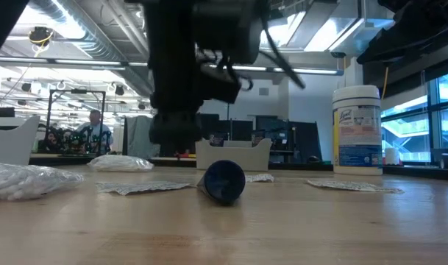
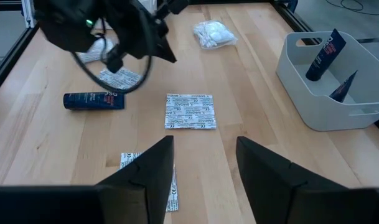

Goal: Pick & Place Travel size toiletries
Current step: Put the top cotton pack into the yellow bin

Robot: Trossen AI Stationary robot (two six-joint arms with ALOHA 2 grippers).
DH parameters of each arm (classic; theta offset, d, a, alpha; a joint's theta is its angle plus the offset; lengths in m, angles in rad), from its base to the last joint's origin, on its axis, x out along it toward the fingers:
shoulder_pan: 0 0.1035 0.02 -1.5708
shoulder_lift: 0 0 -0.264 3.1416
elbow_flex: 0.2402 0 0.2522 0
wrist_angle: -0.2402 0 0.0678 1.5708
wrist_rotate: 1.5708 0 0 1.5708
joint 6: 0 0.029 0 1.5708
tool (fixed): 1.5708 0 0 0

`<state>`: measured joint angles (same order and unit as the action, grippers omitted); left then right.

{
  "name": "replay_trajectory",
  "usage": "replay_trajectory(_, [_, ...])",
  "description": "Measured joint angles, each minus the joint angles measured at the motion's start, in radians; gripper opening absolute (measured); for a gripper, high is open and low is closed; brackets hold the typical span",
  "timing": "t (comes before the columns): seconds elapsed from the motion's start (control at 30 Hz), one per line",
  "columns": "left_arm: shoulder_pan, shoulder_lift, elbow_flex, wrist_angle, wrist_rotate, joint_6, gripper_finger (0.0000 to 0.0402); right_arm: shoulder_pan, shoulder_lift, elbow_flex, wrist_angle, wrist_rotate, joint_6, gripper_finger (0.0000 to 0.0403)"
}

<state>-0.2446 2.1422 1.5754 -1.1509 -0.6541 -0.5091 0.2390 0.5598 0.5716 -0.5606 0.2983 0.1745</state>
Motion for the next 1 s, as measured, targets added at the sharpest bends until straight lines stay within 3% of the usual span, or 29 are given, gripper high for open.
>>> replay_trajectory(0.23, [-0.016,0.0,0.011,-0.073,-0.119,0.045,0.0022,0.0,0.0,0.0,0.0,0.0,0.0,0.0183])
replay_trajectory(0.33, [-0.008,-0.003,0.011,-0.117,-0.126,0.007,0.0051,0.0,0.0,0.0,0.0,0.0,0.0,0.018])
replay_trajectory(0.57, [-0.015,-0.054,-0.021,-0.219,-0.333,-0.185,0.011,0.0,0.0,0.0,0.0,0.0,0.0,0.0166])
replay_trajectory(0.8, [0.035,-0.268,-0.234,-0.185,-0.3,-0.303,0.0109,0.0,0.0,0.0,0.0,0.0,0.0,0.0153])
replay_trajectory(1.0, [0.101,-0.527,-0.457,0.03,-0.22,-0.251,0.0107,0.0,0.0,0.0,0.0,0.0,0.0,0.0144])
